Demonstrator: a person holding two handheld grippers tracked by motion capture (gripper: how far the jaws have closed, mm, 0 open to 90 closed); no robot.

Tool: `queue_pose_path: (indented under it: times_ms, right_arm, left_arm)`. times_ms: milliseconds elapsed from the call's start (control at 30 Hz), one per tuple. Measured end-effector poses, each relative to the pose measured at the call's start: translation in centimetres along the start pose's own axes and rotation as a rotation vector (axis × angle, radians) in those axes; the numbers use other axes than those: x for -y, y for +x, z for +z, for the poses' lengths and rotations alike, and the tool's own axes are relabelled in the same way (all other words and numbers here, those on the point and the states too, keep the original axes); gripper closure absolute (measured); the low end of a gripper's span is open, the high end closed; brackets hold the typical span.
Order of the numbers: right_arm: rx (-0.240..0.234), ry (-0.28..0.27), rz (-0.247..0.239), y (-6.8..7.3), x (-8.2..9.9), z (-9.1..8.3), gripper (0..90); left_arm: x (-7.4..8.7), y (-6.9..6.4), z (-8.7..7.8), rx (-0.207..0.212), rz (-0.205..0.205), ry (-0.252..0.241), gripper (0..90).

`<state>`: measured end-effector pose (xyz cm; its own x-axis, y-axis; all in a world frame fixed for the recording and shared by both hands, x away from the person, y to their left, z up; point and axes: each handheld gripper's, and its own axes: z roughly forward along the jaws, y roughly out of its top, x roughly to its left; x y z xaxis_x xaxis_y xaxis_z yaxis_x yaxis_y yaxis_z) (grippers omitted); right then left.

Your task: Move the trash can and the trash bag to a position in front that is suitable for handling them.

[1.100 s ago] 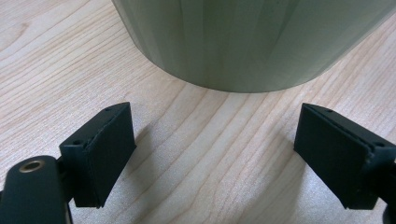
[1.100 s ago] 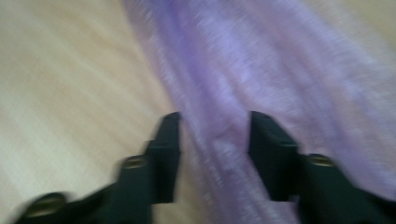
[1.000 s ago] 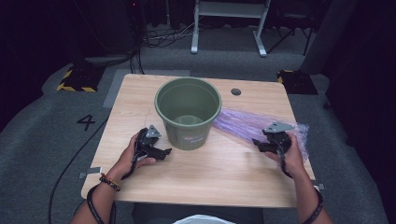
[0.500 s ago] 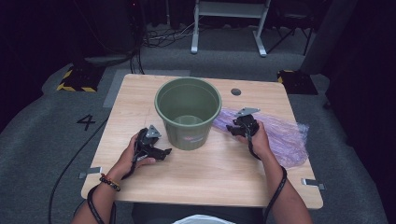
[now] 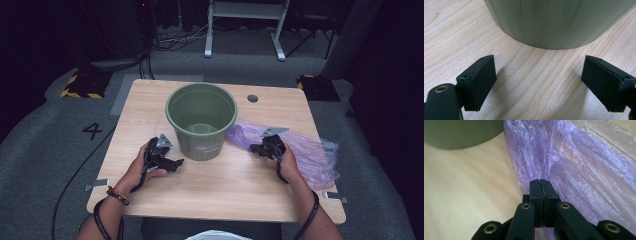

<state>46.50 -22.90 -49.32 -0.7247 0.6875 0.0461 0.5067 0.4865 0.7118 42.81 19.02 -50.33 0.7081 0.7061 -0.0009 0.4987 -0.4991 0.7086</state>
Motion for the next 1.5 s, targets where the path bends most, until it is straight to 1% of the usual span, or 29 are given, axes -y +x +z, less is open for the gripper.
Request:
queue_pose_path:
  times_ms: [67, 200, 233, 267, 433, 467, 500, 533, 567, 600, 633, 700, 733, 767, 900, 933, 967, 1033, 1067, 1100, 1133, 1200, 1267, 1300, 1333, 1367, 1433, 1467, 1500]
  right_arm:
    - [-0.009, 0.000, -0.010, 0.3, 0.5, -0.5, 89.0]
    - [-0.033, 0.023, -0.082, 1.5, 2.4, -2.6, 88.8]
    - [-0.071, 0.022, -0.112, 2.1, 3.4, -3.5, 88.7]
    - [-0.071, 0.022, -0.112, 2.1, 3.4, -3.5, 88.7]
    - [-0.188, 0.005, -0.202, 5.0, 5.0, -4.7, 87.6]
    - [-0.215, 0.005, -0.213, 5.8, 5.1, -4.6, 86.7]
    - [-0.247, 0.006, -0.238, 7.5, 4.8, -4.2, 86.6]
    - [-0.247, 0.006, -0.238, 7.5, 4.8, -4.2, 86.6]
    - [-0.284, 0.013, -0.281, 9.2, 4.2, -3.5, 85.8]
    - [-0.300, 0.013, -0.287, 10.0, 3.8, -3.1, 85.8]
    - [-0.300, 0.013, -0.287, 10.0, 3.8, -3.1, 85.8]
    - [-0.322, 0.016, -0.290, 11.3, 3.1, -2.2, 85.6]
    - [-0.326, 0.016, -0.305, 12.6, 2.4, -1.4, 85.0]
    - [-0.326, 0.016, -0.305, 12.6, 2.4, -1.4, 85.0]
    - [-0.355, 0.008, -0.334, 14.7, 1.2, 0.0, 82.4]
    - [-0.367, 0.003, -0.361, 15.5, 0.9, 0.4, 73.2]
    - [-0.367, 0.003, -0.361, 15.5, 0.9, 0.4, 73.2]
    - [-0.367, -0.009, -0.364, 16.0, 0.8, 0.4, 66.0]
    - [-0.359, -0.016, -0.378, 16.1, 0.8, 0.1, 58.1]
    - [-0.336, -0.045, -0.354, 15.8, 0.7, -0.8, 50.5]
    - [-0.337, -0.067, -0.351, 15.5, 0.6, -1.7, 47.8]
    - [-0.309, -0.121, -0.324, 14.6, 0.5, -3.6, 41.6]
    - [-0.280, -0.168, -0.307, 13.4, 0.5, -6.0, 38.7]
    - [-0.280, -0.168, -0.307, 13.4, 0.5, -6.0, 38.7]
    - [-0.230, -0.200, -0.269, 12.0, 0.8, -8.2, 38.1]
    - [-0.230, -0.200, -0.269, 12.0, 0.8, -8.2, 38.1]
    - [-0.144, -0.211, -0.239, 10.3, 1.4, -10.0, 38.6]
    - [-0.029, -0.192, -0.206, 8.1, 2.3, -11.1, 38.2]
    - [0.018, -0.179, -0.175, 6.8, 2.8, -11.4, 38.7]
  left_arm:
    - [0.0, 0.0, 0.0, -0.001, -0.001, 0.001, 12.3]
    - [0.0, 0.0, 0.0, 0.000, -0.001, 0.001, 12.4]
    - [0.0, 0.0, 0.0, 0.001, -0.002, 0.001, 12.3]
    - [0.0, 0.0, 0.0, 0.001, -0.002, 0.001, 12.3]
    - [0.0, 0.0, 0.0, 0.001, -0.001, 0.002, 12.3]
    - [0.0, 0.0, 0.0, 0.002, -0.001, 0.002, 12.4]
    - [0.0, 0.0, 0.0, 0.002, -0.001, 0.001, 12.4]
    - [0.0, 0.0, 0.0, 0.002, -0.001, 0.001, 12.4]
    - [0.0, 0.1, 0.0, 0.003, 0.002, 0.002, 12.4]
    - [0.0, 0.1, 0.0, 0.008, -0.001, 0.000, 12.3]
    - [0.0, 0.1, 0.0, 0.008, -0.001, 0.000, 12.3]
    - [0.1, 0.3, -0.2, 0.004, 0.003, 0.001, 12.3]
    - [0.3, 0.7, -0.3, 0.006, 0.002, 0.003, 12.3]
    - [0.3, 0.7, -0.3, 0.006, 0.002, 0.003, 12.3]
    - [0.8, 1.4, -0.8, -0.009, -0.009, 0.000, 12.3]
    - [0.9, 1.6, -1.0, -0.009, -0.012, 0.001, 12.3]
    - [0.9, 1.6, -1.0, -0.009, -0.012, 0.001, 12.3]
    - [1.1, 1.7, -1.1, -0.010, -0.010, 0.000, 12.3]
    - [1.1, 1.8, -1.1, -0.010, -0.007, 0.002, 12.3]
    - [1.2, 1.9, -1.3, -0.010, -0.003, 0.001, 12.3]
    - [1.3, 1.9, -1.3, -0.007, -0.006, 0.003, 12.3]
    - [1.4, 1.9, -1.3, -0.004, -0.012, 0.000, 12.3]
    - [1.4, 1.9, -1.4, -0.007, -0.010, 0.001, 12.3]
    - [1.4, 1.9, -1.4, -0.007, -0.010, 0.001, 12.3]
    - [1.4, 1.9, -1.4, -0.007, -0.011, 0.001, 12.3]
    - [1.4, 1.9, -1.4, -0.007, -0.011, 0.001, 12.3]
    - [1.4, 1.9, -1.4, -0.007, -0.011, 0.001, 12.3]
    - [1.4, 1.9, -1.4, -0.010, -0.010, 0.001, 12.3]
    - [1.4, 1.9, -1.4, -0.011, -0.010, 0.001, 12.3]
